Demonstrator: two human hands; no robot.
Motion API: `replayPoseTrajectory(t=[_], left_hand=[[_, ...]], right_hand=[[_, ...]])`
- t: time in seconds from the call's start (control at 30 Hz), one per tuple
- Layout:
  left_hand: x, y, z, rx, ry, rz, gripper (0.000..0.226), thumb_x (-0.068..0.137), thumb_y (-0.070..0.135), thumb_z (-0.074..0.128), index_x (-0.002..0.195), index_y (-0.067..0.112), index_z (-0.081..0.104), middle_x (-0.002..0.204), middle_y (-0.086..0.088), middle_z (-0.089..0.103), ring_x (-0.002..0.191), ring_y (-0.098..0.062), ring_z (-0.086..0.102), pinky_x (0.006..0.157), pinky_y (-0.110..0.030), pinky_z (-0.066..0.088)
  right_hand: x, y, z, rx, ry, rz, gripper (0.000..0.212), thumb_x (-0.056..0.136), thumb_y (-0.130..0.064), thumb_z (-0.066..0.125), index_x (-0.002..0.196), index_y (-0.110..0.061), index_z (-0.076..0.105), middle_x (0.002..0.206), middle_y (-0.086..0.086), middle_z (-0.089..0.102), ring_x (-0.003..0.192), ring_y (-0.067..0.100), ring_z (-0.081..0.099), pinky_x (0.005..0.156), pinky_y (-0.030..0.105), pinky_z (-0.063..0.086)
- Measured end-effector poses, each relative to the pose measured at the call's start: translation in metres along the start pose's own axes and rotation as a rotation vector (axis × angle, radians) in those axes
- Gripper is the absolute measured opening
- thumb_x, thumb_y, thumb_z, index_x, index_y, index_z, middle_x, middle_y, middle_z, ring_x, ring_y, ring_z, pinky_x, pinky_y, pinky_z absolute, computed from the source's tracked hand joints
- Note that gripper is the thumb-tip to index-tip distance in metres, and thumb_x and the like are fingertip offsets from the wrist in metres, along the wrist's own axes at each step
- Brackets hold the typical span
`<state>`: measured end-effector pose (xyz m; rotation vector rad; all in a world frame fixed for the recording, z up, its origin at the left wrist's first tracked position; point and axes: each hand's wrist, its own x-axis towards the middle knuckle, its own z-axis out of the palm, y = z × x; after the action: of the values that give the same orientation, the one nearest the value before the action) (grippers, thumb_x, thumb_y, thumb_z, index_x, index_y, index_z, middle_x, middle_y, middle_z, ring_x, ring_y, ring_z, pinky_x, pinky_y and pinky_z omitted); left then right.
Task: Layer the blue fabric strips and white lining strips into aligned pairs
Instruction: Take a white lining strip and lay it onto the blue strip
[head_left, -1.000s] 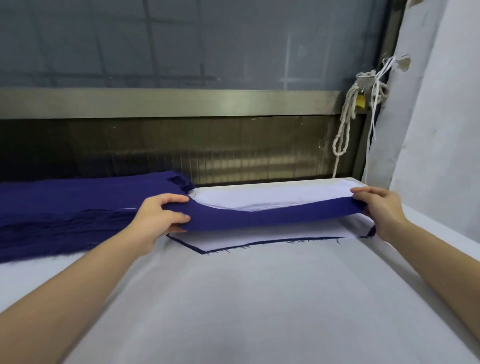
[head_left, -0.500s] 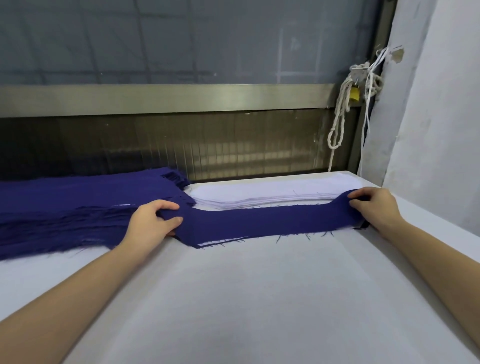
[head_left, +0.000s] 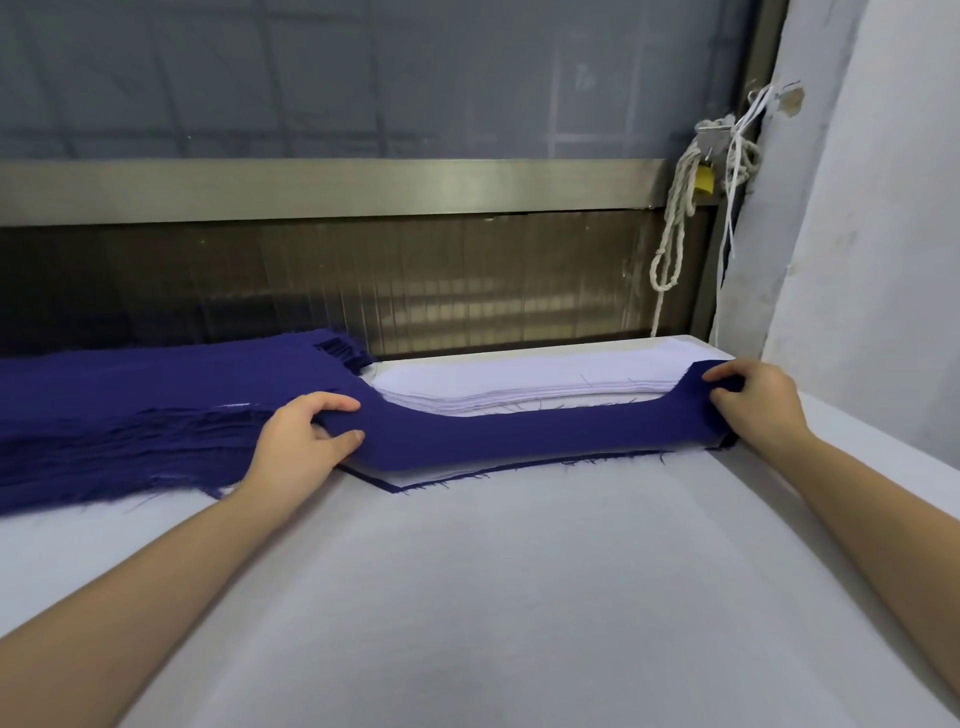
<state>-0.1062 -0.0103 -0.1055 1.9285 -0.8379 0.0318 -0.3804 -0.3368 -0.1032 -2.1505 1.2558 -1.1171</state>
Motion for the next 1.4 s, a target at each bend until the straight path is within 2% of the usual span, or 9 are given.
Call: replayPoseTrajectory(t=[0.1,0.2,0.4,0.7,0.83,1.0,1.13,1.27,1.4], left_hand=[[-0.002,0.001,0.003,0.115,-0.009,0.062,0.027,0.079,0.006,0.072,0.099,0.023,0.063,0.078,-0.002,0.059,0.063,-0.019,0.057,0.060,-0.014,0.039],[-0.003,0.003,0.004,0.165,-0.009,0.103,0.028,0.079,0.004,0.071,0.096,0.024,0.061,0.085,0.002,0.055,0.061,-0.014,0.053,0.059,-0.007,0.039],[-0.002,0.001,0.005,0.227,-0.008,0.132,0.028,0.078,0.003,0.071,0.099,0.019,0.063,0.101,0.004,0.052,0.064,-0.017,0.055,0.061,-0.012,0.035],[-0.001,-0.002,0.005,0.303,-0.006,0.153,0.033,0.076,0.003,0.072,0.101,0.021,0.062,0.100,0.007,0.050,0.063,-0.008,0.051,0.060,-0.011,0.034],[0.000,-0.005,0.006,0.351,-0.035,0.133,0.035,0.077,0.006,0.071,0.108,0.021,0.061,0.107,0.007,0.050,0.081,-0.014,0.048,0.076,-0.027,0.041],[0.000,-0.006,0.006,0.409,-0.080,0.068,0.037,0.080,0.014,0.069,0.116,0.020,0.060,0.120,0.001,0.054,0.092,-0.018,0.051,0.081,-0.029,0.040],[0.000,-0.005,0.006,0.528,-0.187,0.027,0.044,0.087,0.020,0.060,0.130,0.019,0.053,0.134,-0.001,0.052,0.124,-0.024,0.044,0.100,-0.035,0.038],[0.000,0.000,0.004,0.569,-0.254,0.018,0.044,0.088,0.018,0.057,0.131,0.025,0.052,0.135,-0.002,0.050,0.126,-0.027,0.040,0.103,-0.038,0.036],[0.000,0.004,0.003,0.409,-0.262,0.058,0.038,0.085,0.003,0.057,0.114,0.027,0.062,0.126,0.004,0.057,0.120,-0.018,0.047,0.100,-0.033,0.039]], right_hand=[[-0.001,0.000,-0.001,-0.064,-0.026,0.013,0.031,0.081,0.005,0.051,0.103,-0.007,0.069,0.113,0.016,0.064,0.104,0.033,0.054,0.083,0.033,0.041],[-0.001,0.001,-0.001,-0.093,-0.040,0.016,0.031,0.082,0.005,0.051,0.105,-0.007,0.068,0.115,0.016,0.064,0.105,0.034,0.054,0.085,0.034,0.042],[-0.001,0.003,0.000,-0.120,-0.044,0.006,0.031,0.083,0.004,0.052,0.108,-0.008,0.067,0.116,0.016,0.063,0.105,0.034,0.054,0.084,0.033,0.041],[0.000,0.006,0.000,-0.167,-0.087,0.049,0.034,0.078,0.004,0.054,0.107,-0.009,0.066,0.114,0.014,0.063,0.104,0.033,0.054,0.078,0.031,0.040],[0.000,0.008,0.001,-0.249,-0.149,0.057,0.032,0.081,-0.001,0.055,0.111,-0.010,0.063,0.118,0.012,0.061,0.109,0.033,0.052,0.086,0.036,0.043],[-0.002,0.004,0.003,-0.435,-0.208,0.062,0.024,0.088,-0.022,0.056,0.110,-0.015,0.061,0.116,0.012,0.060,0.111,0.036,0.046,0.087,0.038,0.038],[-0.002,0.002,0.003,-0.499,-0.231,0.064,0.028,0.091,-0.027,0.053,0.116,-0.016,0.057,0.121,0.012,0.057,0.114,0.036,0.044,0.089,0.038,0.035],[-0.004,0.000,0.004,-0.437,-0.235,0.039,0.033,0.091,-0.019,0.053,0.124,-0.018,0.054,0.127,0.010,0.055,0.116,0.036,0.044,0.093,0.040,0.036],[-0.006,-0.002,0.004,-0.332,-0.219,0.006,0.036,0.087,-0.009,0.055,0.121,-0.020,0.056,0.126,0.007,0.057,0.116,0.033,0.048,0.095,0.040,0.037]])
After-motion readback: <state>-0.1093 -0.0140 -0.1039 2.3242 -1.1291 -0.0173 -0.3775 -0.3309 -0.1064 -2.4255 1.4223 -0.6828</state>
